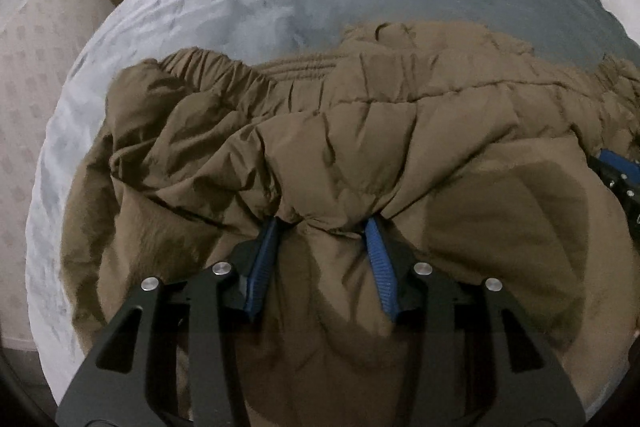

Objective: Fold large clothes

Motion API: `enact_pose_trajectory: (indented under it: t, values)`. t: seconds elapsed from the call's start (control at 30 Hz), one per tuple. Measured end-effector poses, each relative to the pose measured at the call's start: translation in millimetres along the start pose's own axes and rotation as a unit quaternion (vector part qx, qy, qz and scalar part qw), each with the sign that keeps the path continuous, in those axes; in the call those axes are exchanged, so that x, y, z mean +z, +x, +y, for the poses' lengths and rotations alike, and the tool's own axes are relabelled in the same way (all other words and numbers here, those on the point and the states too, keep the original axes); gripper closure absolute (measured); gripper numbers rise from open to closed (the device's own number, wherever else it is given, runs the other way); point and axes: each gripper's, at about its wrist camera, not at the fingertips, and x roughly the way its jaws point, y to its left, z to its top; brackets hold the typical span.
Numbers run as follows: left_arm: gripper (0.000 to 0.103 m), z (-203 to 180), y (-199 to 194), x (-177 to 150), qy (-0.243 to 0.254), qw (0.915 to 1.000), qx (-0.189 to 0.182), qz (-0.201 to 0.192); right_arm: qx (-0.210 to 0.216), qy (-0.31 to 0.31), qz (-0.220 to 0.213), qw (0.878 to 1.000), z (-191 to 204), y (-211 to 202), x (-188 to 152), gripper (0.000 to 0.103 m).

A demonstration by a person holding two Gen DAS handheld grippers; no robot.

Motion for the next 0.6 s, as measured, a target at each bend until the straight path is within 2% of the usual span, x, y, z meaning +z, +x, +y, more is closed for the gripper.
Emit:
enact_pose_trajectory:
  t: [0.07,0.13,0.2,0.27,0.33,0.43,0.5,0.6]
  values:
    - [0.057,9.0,-20.2,-8.3,-0.012,0.9995,-0.012,-0.028,0.039,0.004,-0.046,0.998,-5.3,-26.4,-6.9,0.070]
    - [0.052,16.2,-43.4,-16.9,-0.025,0.9977,-0.018,-0.061,0.049,-0.003,-0.103,0.993,-9.3,-62.6,-21.2,0.069]
    - [0.049,24.9,-72.6,-34.8,-0.039,0.9934,-0.035,-0.102,0.054,0.001,-0.136,0.989,-13.6,-87.5,-35.0,0.059]
    - [0.045,30.6,-90.8,-54.9,-0.050,0.9898,-0.030,-0.130,0.061,0.014,-0.171,0.983,-19.6,-111.9,-60.6,0.053]
    - [0.044,37.2,-102.8,-77.9,-0.060,0.9868,-0.022,-0.149,0.057,0.015,-0.185,0.981,-21.4,-121.9,-84.5,0.053]
    - [0.044,50.5,-98.3,-110.0,-0.071,0.9847,-0.005,-0.159,0.011,0.006,-0.205,0.979,-25.8,-126.5,-121.4,0.053]
    - [0.044,55.3,-96.0,-122.8,-0.075,0.9841,0.009,-0.161,0.014,0.026,-0.204,0.979,-36.2,-121.7,-129.2,0.053]
    - [0.044,75.4,-74.5,-126.7,-0.093,0.9861,0.014,-0.137,0.003,0.045,-0.183,0.982,-49.8,-102.6,-130.8,0.053]
